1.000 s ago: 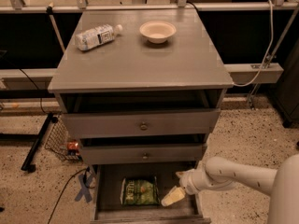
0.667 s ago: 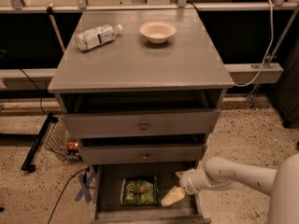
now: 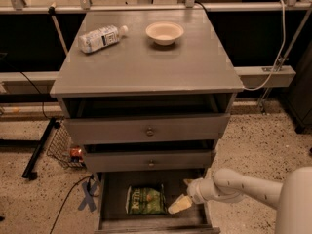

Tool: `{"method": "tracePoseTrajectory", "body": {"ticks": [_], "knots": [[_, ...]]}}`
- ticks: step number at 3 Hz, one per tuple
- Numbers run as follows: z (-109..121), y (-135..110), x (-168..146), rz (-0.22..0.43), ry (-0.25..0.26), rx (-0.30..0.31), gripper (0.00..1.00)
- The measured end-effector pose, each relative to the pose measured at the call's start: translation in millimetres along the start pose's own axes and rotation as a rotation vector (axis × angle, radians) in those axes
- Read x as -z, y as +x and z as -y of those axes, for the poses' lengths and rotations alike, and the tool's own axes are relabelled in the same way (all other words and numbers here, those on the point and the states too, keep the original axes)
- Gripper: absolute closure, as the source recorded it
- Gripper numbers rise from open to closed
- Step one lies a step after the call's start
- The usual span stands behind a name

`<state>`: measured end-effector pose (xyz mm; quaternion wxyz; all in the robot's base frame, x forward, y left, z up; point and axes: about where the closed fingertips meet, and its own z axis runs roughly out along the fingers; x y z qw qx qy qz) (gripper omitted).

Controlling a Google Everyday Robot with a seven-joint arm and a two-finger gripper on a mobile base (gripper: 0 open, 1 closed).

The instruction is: Pick green jalapeno chip bag from bottom drawer and place on counter

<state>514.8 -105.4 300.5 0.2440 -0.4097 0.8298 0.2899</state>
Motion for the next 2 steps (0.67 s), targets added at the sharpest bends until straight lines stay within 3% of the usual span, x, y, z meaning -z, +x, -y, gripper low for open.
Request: {"method": "tracePoseTrajectory", "body": {"ticks": [2], "knots": [[34, 14, -52, -0.026, 0.050, 0.006, 0.00]]}}
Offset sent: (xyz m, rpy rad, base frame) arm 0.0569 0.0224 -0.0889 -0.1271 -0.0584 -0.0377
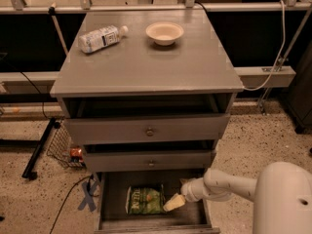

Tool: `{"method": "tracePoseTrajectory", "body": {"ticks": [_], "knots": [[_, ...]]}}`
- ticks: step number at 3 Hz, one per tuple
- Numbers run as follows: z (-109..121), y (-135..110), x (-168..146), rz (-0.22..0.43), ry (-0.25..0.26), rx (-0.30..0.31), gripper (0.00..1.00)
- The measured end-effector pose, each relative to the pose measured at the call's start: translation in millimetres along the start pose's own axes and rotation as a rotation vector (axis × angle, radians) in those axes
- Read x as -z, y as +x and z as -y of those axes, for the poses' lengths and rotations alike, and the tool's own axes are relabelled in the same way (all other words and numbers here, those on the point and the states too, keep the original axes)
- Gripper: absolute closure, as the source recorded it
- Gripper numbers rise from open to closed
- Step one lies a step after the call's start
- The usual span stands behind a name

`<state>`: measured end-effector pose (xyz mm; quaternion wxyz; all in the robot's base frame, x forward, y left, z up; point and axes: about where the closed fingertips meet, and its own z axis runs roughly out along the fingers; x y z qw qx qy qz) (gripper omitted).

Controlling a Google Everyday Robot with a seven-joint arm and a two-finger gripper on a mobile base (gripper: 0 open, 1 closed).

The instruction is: Pick green jalapeno chip bag from bottom drawer and place on counter

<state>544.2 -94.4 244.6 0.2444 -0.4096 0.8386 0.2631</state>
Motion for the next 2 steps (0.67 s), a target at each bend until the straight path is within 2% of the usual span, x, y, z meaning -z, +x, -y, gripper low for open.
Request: {"method": "tracePoseTrajectory", "body": {"ticks": [2], "knots": [[11, 1, -56, -0.069, 0.077, 0.053, 0.00]]}}
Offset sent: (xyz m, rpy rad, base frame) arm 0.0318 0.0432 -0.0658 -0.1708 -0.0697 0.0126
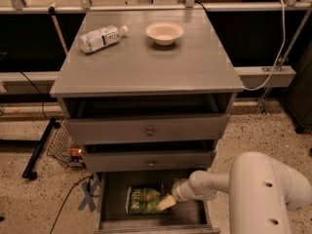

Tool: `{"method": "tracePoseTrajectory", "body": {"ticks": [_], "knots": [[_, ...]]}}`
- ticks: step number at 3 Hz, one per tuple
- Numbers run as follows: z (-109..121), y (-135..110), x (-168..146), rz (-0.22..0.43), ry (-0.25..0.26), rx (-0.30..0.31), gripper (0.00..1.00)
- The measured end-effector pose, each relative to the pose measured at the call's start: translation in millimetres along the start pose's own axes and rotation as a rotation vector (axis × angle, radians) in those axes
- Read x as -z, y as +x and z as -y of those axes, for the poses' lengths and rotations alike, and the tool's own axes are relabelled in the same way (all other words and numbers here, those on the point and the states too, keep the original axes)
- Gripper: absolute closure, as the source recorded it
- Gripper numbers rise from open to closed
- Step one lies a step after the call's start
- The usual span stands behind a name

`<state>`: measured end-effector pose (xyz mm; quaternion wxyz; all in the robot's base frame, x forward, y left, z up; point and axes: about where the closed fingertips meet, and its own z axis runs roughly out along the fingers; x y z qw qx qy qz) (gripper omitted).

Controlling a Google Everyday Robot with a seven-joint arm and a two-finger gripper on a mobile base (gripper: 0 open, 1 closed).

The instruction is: Pick green jalapeno chip bag from bottom drawer and place on counter

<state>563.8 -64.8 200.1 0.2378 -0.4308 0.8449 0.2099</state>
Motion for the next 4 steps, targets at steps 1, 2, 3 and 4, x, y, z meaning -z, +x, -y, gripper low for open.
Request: {"method": "tracePoseTrajectory", "body": {"ticks": [1, 2, 3, 4], "knots": [[0, 0, -17, -0.001, 0.013, 0.015, 0.00], [-1, 1, -31, 0.018, 0.008, 0.018, 0.00], [-1, 0, -45, 0.040, -0.014, 0.017, 0.00], [-5, -7, -87, 0.056, -0.088, 0.026, 0.00]]}}
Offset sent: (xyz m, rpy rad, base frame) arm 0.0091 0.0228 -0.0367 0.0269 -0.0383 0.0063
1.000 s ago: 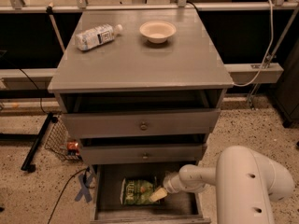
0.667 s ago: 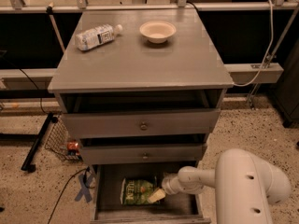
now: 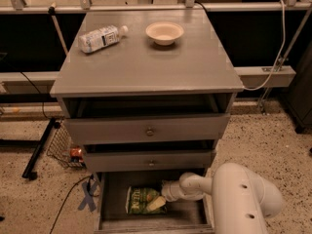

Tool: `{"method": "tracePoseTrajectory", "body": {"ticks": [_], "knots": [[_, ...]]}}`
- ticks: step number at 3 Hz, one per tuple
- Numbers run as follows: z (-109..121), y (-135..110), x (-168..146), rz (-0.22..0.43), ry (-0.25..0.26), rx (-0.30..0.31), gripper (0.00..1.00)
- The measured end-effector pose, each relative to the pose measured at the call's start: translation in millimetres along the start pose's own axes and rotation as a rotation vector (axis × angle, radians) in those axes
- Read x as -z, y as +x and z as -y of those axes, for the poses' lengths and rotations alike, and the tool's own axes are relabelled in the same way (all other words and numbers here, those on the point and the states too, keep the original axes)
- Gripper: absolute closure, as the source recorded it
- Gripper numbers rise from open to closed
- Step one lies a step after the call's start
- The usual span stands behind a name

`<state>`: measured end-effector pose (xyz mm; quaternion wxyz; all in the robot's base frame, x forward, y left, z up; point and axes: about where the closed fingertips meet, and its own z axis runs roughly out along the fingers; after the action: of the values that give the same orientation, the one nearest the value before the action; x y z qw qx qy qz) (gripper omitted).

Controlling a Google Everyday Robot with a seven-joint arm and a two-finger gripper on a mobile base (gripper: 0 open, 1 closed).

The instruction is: Pick green jalapeno chip bag from bottom drawer and place on counter

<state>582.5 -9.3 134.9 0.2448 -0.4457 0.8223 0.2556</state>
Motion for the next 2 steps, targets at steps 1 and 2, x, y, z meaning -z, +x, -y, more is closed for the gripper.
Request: {"method": "tracePoseTrajectory", "body": {"ticks": [1, 2], "knots": [[1.4, 1.1, -6.5, -0.003, -0.011, 0.000, 0.00], [3.8, 2.6, -11.3, -0.003, -0.021, 0.003, 0.16]]}}
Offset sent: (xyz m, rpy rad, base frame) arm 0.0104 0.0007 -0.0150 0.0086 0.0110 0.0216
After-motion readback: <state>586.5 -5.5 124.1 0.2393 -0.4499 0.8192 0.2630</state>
